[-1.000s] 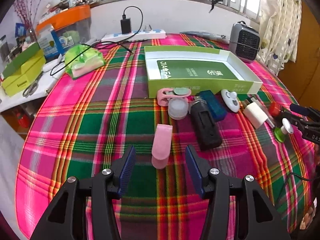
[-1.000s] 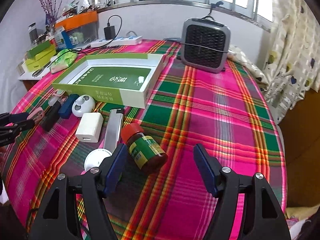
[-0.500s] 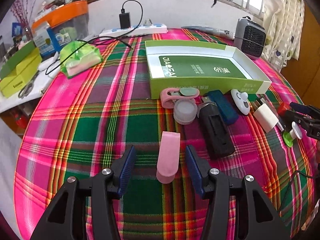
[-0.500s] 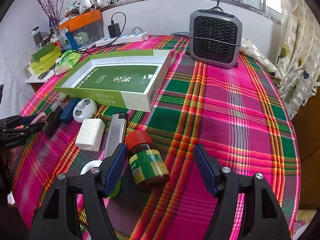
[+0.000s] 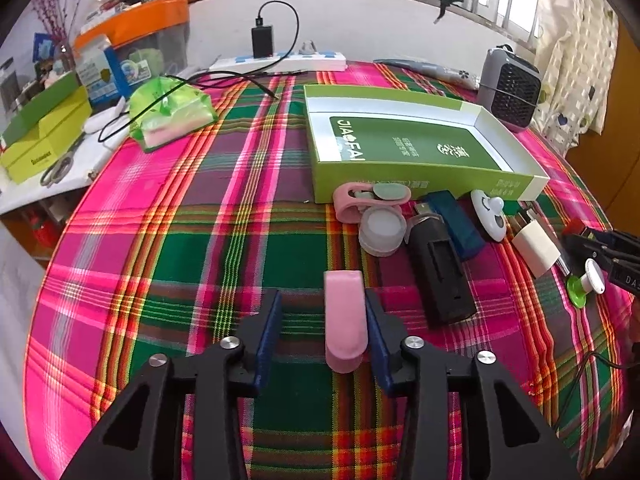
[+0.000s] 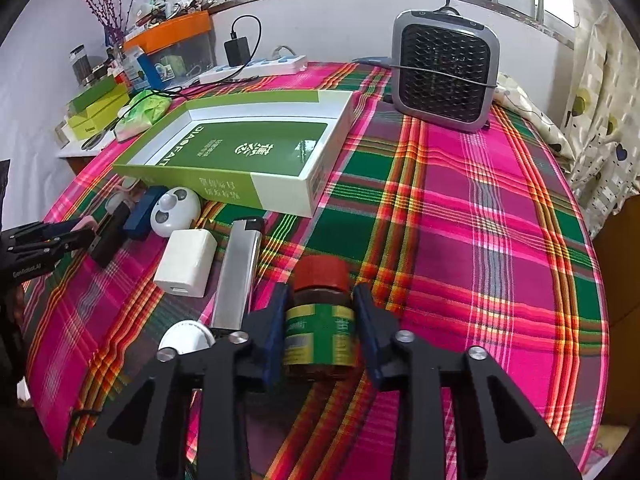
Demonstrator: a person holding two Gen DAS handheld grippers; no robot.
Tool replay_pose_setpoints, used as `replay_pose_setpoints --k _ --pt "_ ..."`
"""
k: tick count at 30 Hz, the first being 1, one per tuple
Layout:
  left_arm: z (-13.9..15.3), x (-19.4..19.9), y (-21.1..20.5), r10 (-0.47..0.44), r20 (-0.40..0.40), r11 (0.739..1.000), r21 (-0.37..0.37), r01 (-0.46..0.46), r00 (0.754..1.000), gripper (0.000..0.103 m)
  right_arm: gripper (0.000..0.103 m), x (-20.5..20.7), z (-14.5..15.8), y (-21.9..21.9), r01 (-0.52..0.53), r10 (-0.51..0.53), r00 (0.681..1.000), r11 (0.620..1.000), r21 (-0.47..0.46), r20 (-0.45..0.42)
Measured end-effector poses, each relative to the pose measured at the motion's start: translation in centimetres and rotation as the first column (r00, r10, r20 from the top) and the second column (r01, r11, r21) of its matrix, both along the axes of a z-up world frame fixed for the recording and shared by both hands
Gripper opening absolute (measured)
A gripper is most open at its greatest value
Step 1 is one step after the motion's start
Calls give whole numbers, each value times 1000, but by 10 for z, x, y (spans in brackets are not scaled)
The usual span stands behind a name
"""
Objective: Organize rigid objects
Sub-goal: 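Lift the pink clip and brown bottle and carry both toward the green tray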
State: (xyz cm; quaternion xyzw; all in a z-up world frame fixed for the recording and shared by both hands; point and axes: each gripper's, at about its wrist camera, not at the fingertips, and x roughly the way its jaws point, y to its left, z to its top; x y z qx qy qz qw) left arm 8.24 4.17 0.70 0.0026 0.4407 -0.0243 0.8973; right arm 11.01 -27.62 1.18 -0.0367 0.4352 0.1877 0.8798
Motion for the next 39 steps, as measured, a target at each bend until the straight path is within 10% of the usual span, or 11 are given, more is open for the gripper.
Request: replay_pose_setpoints --k 10,39 --pt "0 0 0 1 1 1000 -1 -1 1000 21 33 -4 3 -3 24 -24 1000 1000 8 15" --pt "0 0 -3 -24 -12 1000 12 24 1000 29 33 -14 14 0 63 -64 997 998 27 45"
